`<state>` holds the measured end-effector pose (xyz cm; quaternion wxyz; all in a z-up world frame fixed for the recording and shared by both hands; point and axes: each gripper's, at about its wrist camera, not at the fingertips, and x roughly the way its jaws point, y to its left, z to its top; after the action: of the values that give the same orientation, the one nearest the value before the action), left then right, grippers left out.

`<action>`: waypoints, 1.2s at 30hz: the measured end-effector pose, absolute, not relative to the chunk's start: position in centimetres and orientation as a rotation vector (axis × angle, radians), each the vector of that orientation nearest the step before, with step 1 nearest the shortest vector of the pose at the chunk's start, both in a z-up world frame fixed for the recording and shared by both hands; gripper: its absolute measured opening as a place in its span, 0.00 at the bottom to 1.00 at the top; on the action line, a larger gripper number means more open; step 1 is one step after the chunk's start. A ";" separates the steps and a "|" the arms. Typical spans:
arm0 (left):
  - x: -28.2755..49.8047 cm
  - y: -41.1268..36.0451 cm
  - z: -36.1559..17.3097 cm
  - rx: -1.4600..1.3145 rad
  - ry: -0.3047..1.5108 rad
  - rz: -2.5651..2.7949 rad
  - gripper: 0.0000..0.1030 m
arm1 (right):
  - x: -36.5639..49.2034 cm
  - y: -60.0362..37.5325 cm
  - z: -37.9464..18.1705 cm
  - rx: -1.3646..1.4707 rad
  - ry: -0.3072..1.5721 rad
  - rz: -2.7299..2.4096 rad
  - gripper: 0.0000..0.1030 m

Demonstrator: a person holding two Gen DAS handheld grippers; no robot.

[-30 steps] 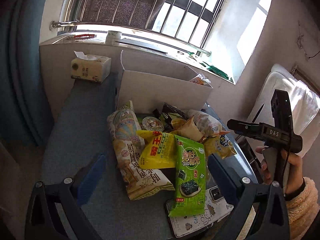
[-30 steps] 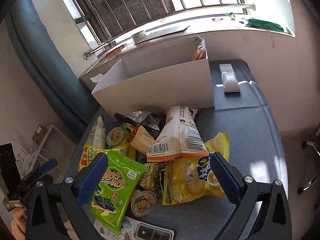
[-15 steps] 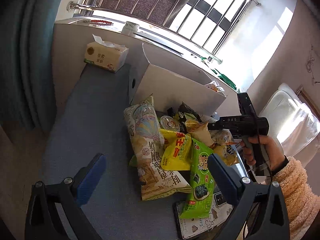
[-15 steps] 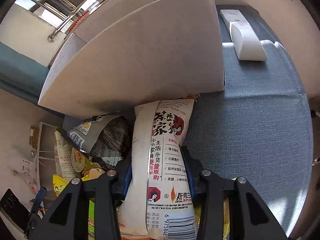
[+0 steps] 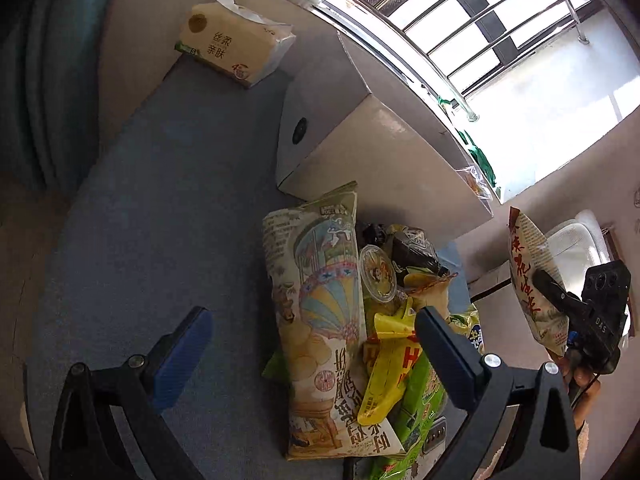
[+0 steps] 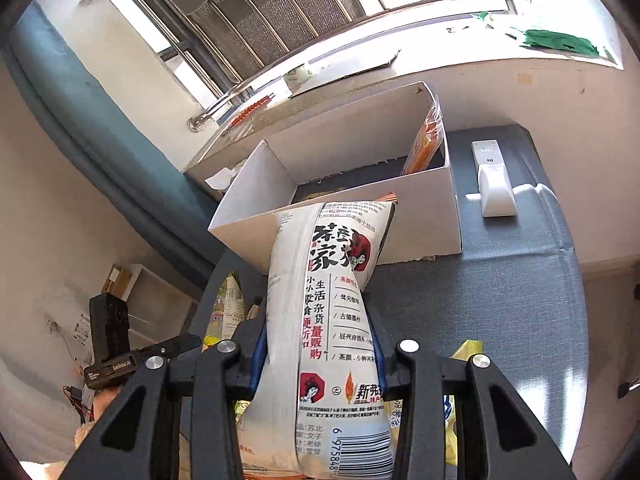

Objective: Organize snacks
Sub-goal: 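Grasp the tall cream snack bag with the left gripper while the right lifts the white bag, then release both bags into the white box with both grippers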

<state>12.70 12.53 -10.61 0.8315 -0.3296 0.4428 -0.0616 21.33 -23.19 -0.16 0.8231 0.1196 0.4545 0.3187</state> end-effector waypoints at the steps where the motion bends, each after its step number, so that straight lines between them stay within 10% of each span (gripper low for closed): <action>1: 13.6 12.5 -11.0 -0.708 0.958 -0.134 1.00 | 20.5 -23.5 0.0 0.270 0.952 0.686 0.42; 6: 16.7 11.4 -12.5 -0.649 1.046 -0.113 0.91 | 17.0 -23.2 -0.3 0.316 0.925 0.697 0.42; 8: 17.1 10.9 -12.5 -0.604 1.047 -0.121 0.48 | 16.0 -23.4 -0.8 0.316 0.925 0.679 0.42; 11: 16.5 10.9 -11.5 -0.571 1.002 -0.123 0.40 | 15.4 -23.8 -2.0 0.362 0.956 0.691 0.42; 25: 12.7 13.4 2.8 -0.352 0.654 -0.113 0.30 | 18.4 -21.0 1.5 0.330 0.833 0.726 0.42; 36: 28.5 9.8 9.1 -0.263 0.590 -0.153 0.30 | 31.5 -14.3 5.9 0.105 0.736 0.600 0.42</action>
<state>28.53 9.80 9.15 0.9454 -0.1293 0.2895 -0.0753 31.55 -14.35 5.86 0.8881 0.0505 0.3540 0.2889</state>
